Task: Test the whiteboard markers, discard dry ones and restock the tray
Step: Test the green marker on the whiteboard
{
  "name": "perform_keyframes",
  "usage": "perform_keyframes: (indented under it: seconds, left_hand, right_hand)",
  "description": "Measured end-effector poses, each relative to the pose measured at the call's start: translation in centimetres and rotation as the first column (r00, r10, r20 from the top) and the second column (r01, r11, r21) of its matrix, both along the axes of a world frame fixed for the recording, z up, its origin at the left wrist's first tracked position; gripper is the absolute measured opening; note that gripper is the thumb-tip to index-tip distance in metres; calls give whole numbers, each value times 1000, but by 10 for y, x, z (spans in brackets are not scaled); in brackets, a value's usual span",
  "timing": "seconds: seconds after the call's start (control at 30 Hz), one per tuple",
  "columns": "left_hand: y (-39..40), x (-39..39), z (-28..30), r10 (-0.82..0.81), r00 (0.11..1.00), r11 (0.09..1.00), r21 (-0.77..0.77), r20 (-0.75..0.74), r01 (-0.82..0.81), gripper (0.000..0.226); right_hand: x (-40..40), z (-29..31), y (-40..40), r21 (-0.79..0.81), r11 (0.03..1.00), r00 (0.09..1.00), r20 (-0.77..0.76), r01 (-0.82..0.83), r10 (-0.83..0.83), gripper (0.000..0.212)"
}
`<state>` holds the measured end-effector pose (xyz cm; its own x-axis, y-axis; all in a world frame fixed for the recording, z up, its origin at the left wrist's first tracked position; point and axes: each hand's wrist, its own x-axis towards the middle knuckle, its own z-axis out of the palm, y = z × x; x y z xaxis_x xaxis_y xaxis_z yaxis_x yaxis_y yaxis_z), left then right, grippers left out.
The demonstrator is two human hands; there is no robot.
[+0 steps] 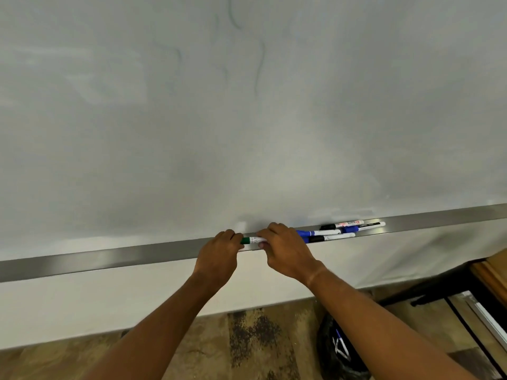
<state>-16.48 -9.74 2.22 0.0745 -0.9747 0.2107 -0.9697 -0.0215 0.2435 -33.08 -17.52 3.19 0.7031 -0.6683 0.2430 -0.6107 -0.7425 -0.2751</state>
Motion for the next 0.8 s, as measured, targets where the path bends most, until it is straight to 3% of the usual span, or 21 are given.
perform_keyframes:
  seconds: [0.17,0.33,0.53,0.8]
  left_hand:
    - [9,-9,6,-58,998,998,-40,-7,57,28]
    - [21,-21,16,-101,994,992,-74,-33,98,12]
    - [39,-37,29,-131,984,991,-37,-118,128,15]
    - [90,-53,54,-134,971,990,7,-199,138,16]
  right_hand:
    - [-9,5,11,-20,999,1000,-8,-29,29,21]
    - [-28,14,26,-43,998,999,20,-40,40,18]
    - [-50,22,49,-129,992,996,89,8,3,24]
    - [-69,31,88,-254,965,986,135,-60,97,23]
